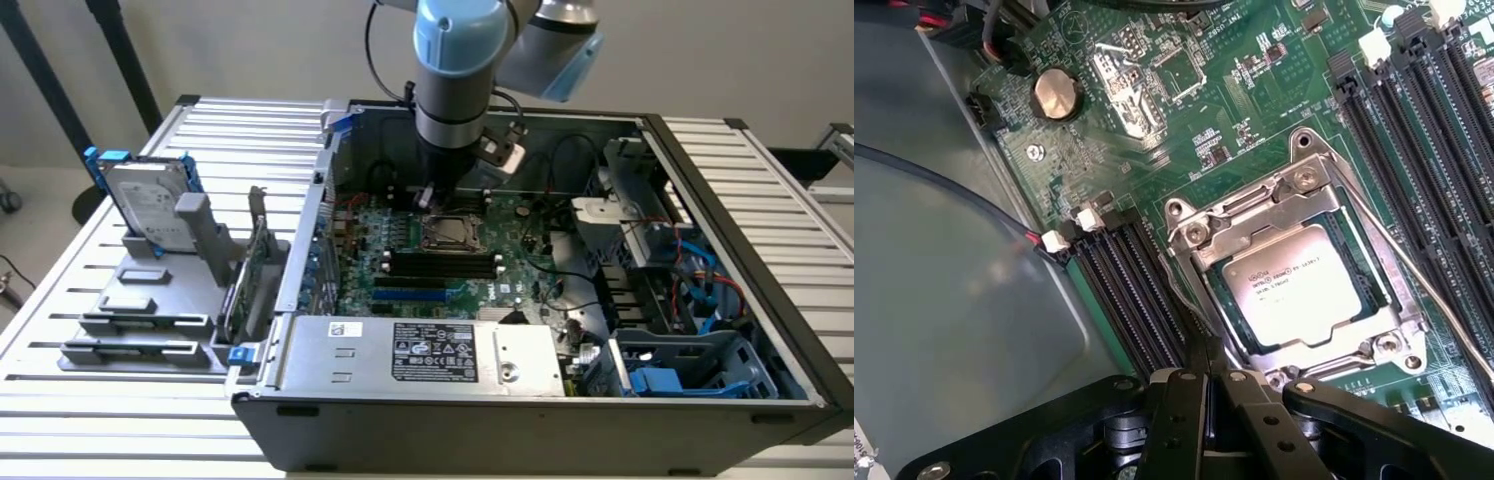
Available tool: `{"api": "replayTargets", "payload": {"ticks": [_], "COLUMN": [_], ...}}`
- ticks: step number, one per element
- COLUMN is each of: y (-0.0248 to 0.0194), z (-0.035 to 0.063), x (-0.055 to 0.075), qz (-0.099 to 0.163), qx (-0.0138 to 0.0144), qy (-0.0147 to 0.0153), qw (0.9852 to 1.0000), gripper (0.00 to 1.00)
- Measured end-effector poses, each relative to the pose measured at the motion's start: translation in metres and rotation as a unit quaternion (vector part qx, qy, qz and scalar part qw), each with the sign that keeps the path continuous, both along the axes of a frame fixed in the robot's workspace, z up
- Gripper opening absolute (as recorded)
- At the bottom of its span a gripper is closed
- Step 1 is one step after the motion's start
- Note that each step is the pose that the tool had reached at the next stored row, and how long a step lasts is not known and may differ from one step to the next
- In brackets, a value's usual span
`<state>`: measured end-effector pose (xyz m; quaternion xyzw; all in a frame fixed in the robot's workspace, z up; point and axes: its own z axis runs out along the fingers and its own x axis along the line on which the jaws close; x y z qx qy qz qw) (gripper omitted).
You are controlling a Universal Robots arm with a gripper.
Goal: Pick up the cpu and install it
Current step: 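Install the first cpu locking lever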
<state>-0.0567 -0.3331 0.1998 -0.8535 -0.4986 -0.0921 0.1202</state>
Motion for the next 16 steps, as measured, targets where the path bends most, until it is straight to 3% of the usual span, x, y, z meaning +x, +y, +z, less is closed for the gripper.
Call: {"api": "replayTargets", "payload": {"ticks": [16], "y": [0.0], "z": [-0.0031], "x": [0.0093], "qz": [0.0], "qx": [-0.0062], "qy": [0.0], "qw": [1.0], "gripper": [0.11]}}
